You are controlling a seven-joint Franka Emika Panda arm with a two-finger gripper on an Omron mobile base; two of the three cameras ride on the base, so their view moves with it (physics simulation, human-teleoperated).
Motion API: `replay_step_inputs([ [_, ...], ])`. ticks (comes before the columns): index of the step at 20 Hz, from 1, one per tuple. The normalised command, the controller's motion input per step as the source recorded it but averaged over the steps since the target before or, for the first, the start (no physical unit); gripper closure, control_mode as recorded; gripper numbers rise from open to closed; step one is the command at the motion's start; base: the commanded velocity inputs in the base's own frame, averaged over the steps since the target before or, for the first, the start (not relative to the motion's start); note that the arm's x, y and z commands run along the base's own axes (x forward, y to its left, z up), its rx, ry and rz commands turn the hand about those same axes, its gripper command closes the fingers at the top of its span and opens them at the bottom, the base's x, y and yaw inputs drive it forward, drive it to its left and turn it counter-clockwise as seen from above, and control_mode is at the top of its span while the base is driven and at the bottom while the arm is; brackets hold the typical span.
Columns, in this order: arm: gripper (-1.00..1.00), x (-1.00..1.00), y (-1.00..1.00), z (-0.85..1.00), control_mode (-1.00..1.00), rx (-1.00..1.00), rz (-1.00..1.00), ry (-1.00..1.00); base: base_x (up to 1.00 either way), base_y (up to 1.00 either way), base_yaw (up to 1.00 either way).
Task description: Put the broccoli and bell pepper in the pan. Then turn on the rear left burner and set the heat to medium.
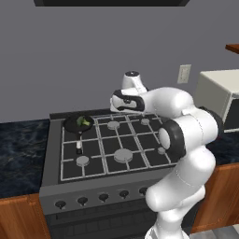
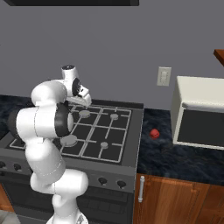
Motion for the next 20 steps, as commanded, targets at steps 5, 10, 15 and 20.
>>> replay_step_inputs([
  [5, -1.0, -0.2, -0.8, 0.19, -1.0, 0.0, 0.0, 0.09, 0.0, 0.0, 0.0],
  [10, -1.0, 0.0, -0.92, 0.0, -1.0, -0.02, 0.01, 0.06, 0.0, 0.0, 0.0],
  [15, -1.0, 0.0, -0.96, 0.0, -1.0, -0.03, 0.01, 0.07, 0.0, 0.0, 0.0],
  [20, -1.0, -0.1, -0.74, 0.0, -1.0, 0.0, 0.0, 0.07, 0.0, 0.0, 0.0],
])
